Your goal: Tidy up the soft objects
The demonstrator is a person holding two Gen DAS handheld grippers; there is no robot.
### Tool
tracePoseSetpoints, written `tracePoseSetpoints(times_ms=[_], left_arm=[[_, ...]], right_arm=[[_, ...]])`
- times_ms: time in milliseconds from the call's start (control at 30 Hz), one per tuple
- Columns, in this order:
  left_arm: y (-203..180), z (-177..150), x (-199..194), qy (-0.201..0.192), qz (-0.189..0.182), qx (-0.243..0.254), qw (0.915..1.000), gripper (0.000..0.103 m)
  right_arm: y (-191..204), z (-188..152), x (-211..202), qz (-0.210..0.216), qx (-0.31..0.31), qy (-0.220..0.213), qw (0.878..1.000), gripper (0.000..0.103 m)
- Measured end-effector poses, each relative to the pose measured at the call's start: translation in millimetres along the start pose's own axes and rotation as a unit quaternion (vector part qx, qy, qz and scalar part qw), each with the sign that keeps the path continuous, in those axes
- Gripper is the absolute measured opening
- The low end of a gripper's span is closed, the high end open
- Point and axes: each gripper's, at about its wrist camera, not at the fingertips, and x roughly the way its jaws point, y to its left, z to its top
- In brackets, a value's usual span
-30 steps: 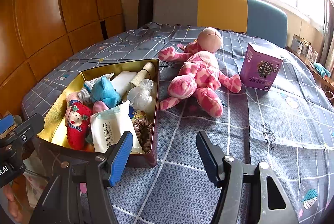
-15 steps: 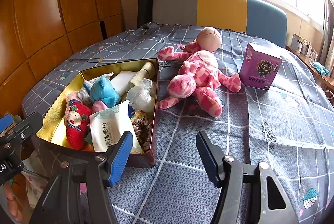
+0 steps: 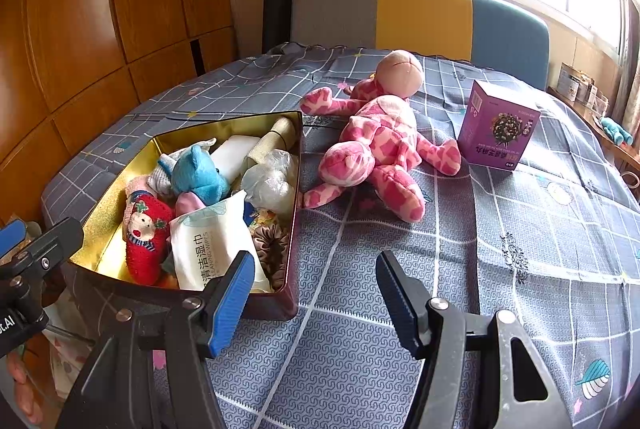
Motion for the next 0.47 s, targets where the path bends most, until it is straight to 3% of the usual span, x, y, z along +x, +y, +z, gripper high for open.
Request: tracePoseSetpoints(times_ms=[467], left_arm=[[-13, 2, 5, 0.007, -0.026, 0.006, 0.9996, 0.099]], right_arm=[[-10, -1, 5, -0.008, 0.015, 0.003, 1.000, 0.064]])
